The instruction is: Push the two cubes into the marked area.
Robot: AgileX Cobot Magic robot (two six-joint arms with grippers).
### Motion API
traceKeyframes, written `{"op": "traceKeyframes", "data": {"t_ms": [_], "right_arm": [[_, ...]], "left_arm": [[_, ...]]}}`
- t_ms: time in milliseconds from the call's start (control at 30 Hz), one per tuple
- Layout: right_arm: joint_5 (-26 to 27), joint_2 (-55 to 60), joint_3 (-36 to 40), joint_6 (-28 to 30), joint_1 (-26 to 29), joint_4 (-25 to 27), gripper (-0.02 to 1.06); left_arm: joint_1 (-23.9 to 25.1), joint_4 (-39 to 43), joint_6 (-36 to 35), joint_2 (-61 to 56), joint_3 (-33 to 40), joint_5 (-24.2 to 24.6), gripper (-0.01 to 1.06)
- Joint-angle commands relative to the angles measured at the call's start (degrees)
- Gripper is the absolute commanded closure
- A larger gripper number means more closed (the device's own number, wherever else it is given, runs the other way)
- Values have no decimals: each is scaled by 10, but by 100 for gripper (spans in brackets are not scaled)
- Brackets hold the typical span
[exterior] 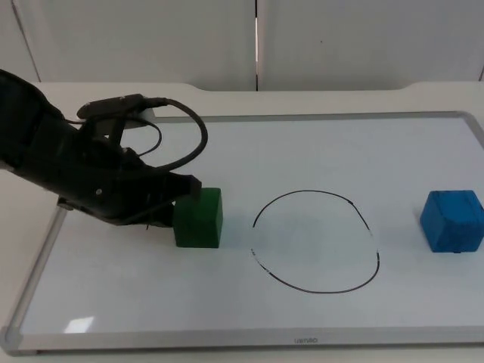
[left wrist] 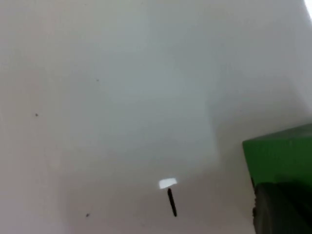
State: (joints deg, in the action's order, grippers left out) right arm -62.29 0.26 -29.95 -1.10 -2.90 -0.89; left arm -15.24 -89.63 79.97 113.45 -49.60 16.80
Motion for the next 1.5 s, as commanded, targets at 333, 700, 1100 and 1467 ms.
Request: {"op": "traceKeyframes", "data": {"t_ms": [333,700,1100,1467], "right_arm": [[5,-3,4,5,3,-1,-1],[5,-3,4,5,3,-1,-1],[5,-3,4,5,3,-1,-1],[5,-3,4,5,3,-1,-1]], "left_arm": [[-10,-14,6,-2,-3,9,105],[-27,-16,7,-2,-3,3,105],[-34,-32,19,-2,-3,8,105],[-47,-44,35,-2,-3,4,105]]}}
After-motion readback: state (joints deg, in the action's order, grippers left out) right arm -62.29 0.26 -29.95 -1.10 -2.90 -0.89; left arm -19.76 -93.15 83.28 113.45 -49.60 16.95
